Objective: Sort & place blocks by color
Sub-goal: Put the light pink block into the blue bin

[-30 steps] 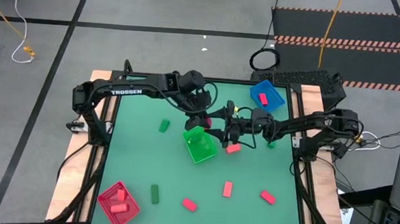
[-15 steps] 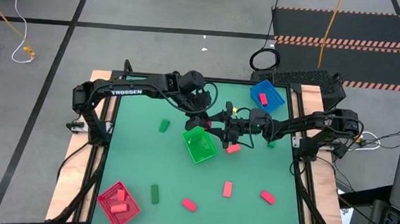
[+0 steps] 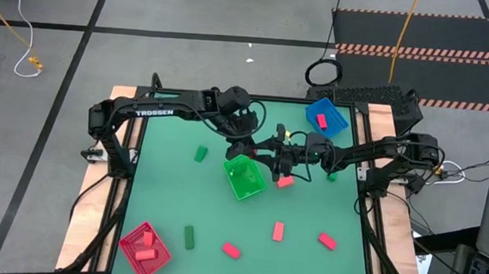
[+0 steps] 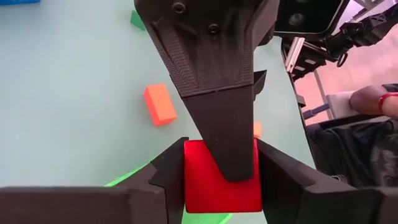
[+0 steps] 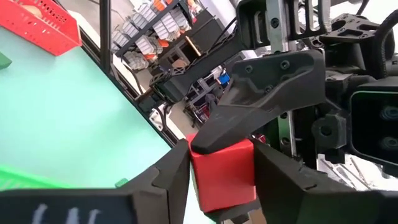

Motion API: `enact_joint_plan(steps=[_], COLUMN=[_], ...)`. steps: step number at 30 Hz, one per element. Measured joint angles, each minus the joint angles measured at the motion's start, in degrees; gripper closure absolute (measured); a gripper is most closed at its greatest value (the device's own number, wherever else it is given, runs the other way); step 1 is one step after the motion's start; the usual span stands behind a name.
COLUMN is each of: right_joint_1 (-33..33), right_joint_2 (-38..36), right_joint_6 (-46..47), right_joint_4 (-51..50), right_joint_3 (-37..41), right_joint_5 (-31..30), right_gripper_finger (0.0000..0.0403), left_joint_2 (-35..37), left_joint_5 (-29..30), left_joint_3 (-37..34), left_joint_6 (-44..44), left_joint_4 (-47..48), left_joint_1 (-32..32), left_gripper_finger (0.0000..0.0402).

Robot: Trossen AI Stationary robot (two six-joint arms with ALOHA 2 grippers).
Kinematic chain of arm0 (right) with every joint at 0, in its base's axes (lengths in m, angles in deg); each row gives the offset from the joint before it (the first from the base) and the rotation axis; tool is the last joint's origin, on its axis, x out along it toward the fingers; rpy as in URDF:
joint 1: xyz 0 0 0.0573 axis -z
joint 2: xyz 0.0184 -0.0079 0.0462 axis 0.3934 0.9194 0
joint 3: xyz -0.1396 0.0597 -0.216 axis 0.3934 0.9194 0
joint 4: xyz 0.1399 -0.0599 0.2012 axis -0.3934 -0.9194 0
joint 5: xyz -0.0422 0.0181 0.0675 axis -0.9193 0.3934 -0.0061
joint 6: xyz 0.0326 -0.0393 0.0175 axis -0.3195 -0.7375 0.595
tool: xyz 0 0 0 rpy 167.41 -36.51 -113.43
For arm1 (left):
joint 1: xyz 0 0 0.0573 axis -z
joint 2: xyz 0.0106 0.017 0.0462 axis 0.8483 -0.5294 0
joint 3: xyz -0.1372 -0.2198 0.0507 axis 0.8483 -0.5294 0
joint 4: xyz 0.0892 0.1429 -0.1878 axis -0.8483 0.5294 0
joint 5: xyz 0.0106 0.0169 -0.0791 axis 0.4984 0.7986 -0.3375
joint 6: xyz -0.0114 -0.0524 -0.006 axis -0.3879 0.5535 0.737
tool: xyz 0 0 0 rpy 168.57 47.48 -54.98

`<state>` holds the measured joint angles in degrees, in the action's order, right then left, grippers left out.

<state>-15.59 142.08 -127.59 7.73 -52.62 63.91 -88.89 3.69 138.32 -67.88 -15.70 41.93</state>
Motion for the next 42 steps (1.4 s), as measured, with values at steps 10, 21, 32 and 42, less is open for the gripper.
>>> enact_joint_plan(steps=[10,21,32,42], right_joint_1=[0.02,0.52,5.17,19.58], right_joint_2=[0.0,0.09,-3.2,-9.22], right_joint_6=[0.65,0.37,-4.45,21.55], right_joint_4=[0.75,-0.87,-15.71,-36.98], right_joint_3=[-0.03,-0.09,-0.07,-0.02], right_joint_5=[-0.83,-1.73,-28.2,-44.92], right_gripper_finger=[0.0276,0.0278,0.0278,0.0278], left_joint_2=[0.02,2.23,9.76,10.33], left_joint_5=[0.2,1.17,16.48,49.42], left_joint_3=[0.0,0.11,0.11,-0.53], left_joint_6=[-0.4,-0.72,-2.44,3.16], left_joint_4=[-1.46,-3.11,2.02,12.36], left_joint_1=[-0.86,-3.45,-4.22,1.79], left_gripper_finger=[0.023,0.0174,0.0172,0.0172])
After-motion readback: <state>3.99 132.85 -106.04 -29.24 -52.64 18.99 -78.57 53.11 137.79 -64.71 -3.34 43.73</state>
